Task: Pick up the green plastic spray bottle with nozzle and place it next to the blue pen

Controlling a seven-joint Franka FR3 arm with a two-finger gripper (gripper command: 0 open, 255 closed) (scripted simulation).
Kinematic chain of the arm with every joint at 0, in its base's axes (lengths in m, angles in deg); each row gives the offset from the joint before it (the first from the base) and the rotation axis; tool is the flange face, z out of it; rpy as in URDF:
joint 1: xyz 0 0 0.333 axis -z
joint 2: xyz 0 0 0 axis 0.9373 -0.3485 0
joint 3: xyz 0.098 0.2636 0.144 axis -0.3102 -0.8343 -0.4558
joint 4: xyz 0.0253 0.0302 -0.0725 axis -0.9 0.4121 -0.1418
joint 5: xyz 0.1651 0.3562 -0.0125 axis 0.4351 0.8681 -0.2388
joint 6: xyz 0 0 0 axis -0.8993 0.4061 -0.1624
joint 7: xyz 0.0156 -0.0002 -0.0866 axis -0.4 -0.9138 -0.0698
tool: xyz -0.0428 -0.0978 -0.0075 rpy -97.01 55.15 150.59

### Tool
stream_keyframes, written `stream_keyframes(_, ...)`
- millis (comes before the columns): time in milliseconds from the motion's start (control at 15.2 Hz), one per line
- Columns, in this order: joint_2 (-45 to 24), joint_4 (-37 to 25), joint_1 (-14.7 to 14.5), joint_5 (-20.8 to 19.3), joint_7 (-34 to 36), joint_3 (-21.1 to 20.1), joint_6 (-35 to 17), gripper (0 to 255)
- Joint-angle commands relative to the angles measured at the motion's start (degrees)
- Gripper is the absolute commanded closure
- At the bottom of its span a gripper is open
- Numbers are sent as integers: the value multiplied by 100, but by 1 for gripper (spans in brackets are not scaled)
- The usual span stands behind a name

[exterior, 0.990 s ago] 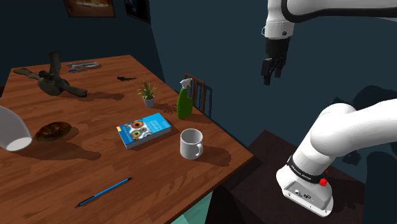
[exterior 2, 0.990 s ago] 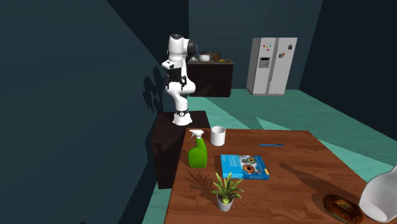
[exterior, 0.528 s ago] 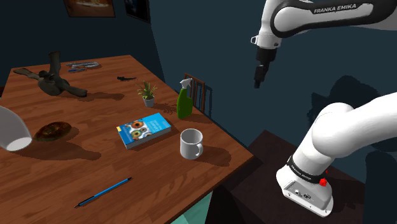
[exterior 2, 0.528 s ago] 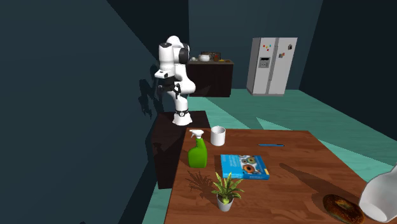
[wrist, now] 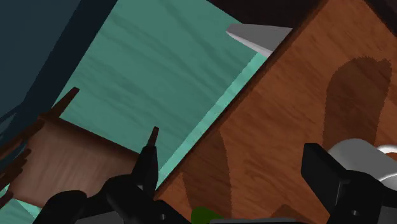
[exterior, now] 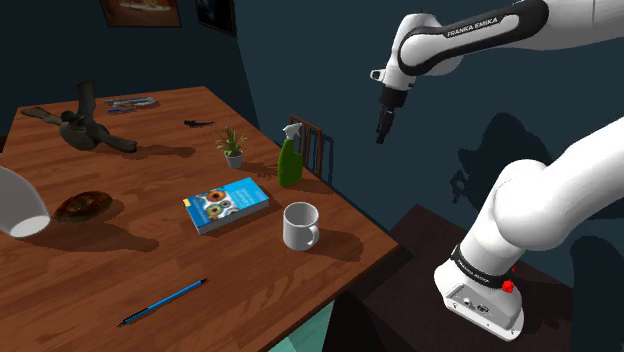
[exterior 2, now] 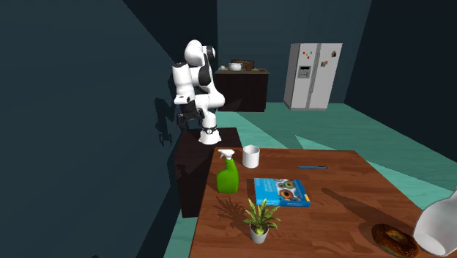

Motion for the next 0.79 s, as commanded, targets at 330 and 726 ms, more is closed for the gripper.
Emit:
stream_keyframes(330,-1609,-786,-913,1430,-2604,937,-923,0)
stream_keyframes(726,-3070,-1798,-1262,3232,-4964,1136,-847,0)
